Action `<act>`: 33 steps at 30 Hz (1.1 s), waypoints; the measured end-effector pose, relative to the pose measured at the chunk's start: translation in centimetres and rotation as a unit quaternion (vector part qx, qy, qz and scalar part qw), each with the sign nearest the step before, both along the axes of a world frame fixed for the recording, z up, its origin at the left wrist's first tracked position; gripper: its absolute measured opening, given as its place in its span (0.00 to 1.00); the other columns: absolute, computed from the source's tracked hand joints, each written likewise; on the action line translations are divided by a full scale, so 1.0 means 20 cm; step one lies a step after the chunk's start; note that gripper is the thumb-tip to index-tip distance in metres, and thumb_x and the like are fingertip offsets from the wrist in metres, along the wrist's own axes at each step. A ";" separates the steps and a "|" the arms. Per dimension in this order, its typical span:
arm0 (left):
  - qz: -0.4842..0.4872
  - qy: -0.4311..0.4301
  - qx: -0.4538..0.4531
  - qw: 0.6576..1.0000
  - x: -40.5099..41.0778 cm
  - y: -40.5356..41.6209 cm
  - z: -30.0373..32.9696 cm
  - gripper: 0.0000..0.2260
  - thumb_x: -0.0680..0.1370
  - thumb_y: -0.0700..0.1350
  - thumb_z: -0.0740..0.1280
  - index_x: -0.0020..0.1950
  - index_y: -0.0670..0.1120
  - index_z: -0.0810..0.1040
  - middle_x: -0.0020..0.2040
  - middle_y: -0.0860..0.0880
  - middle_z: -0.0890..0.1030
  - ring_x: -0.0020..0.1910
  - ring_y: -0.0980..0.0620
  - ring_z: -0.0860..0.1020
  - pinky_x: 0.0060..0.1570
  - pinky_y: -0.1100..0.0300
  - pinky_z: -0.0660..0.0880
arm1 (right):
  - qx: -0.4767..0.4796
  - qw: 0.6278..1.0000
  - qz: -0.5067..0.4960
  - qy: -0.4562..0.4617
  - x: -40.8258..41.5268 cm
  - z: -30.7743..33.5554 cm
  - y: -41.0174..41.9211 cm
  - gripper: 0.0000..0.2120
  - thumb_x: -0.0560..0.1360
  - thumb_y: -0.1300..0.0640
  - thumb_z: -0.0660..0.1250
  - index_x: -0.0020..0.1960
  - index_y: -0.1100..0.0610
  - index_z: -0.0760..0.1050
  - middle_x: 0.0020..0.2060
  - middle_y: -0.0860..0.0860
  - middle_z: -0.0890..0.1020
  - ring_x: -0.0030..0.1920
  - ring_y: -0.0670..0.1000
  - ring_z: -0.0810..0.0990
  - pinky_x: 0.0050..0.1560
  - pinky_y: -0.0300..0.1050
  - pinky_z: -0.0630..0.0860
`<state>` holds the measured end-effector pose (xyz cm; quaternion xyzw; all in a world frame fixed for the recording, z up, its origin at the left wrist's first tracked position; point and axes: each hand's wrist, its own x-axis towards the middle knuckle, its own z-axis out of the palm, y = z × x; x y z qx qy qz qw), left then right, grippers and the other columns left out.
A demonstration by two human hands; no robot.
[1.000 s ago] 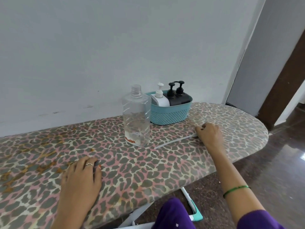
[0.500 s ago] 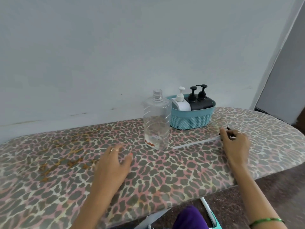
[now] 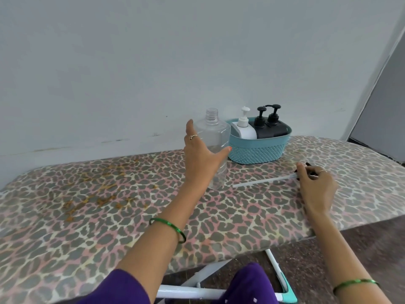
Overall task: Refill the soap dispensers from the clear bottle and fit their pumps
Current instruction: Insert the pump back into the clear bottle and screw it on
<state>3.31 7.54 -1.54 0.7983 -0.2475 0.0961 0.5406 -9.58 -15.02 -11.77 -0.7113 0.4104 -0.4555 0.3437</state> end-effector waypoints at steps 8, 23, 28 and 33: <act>-0.005 -0.016 -0.024 1.000 -0.04 0.24 0.04 0.47 0.65 0.51 0.79 0.75 0.51 0.53 0.67 0.47 0.69 0.64 0.53 0.70 0.62 0.61 0.69 | -0.033 0.998 0.056 -0.006 0.00 0.05 0.05 0.21 0.74 0.37 0.64 0.53 0.54 0.80 0.49 0.54 0.81 0.48 0.52 0.81 0.52 0.52 0.80; -0.010 -0.009 -0.012 1.000 -0.10 0.73 -0.06 0.48 0.62 0.67 0.73 0.73 0.65 0.47 0.75 0.52 0.61 0.71 0.51 0.67 0.67 0.45 0.69 | -0.111 0.951 0.154 -0.242 0.25 0.88 0.41 0.19 0.74 0.42 0.68 0.52 0.58 0.80 0.47 0.56 0.82 0.39 0.41 0.82 0.38 0.29 0.74; -0.009 0.002 0.002 1.000 -0.09 0.73 -0.06 0.47 0.62 0.66 0.73 0.72 0.67 0.46 0.74 0.51 0.64 0.69 0.50 0.69 0.65 0.44 0.71 | -0.181 0.902 0.195 -0.339 0.32 1.27 0.49 0.14 0.73 0.42 0.69 0.45 0.53 0.76 0.49 0.62 0.81 0.39 0.46 0.84 0.40 0.36 0.77; -0.013 -0.002 0.009 1.000 -0.09 0.72 -0.05 0.47 0.62 0.65 0.73 0.72 0.65 0.48 0.73 0.52 0.64 0.69 0.51 0.69 0.66 0.46 0.70 | -0.279 0.868 0.226 -0.342 0.43 1.42 0.66 0.09 0.74 0.44 0.69 0.42 0.49 0.74 0.47 0.60 0.80 0.41 0.47 0.82 0.38 0.37 0.76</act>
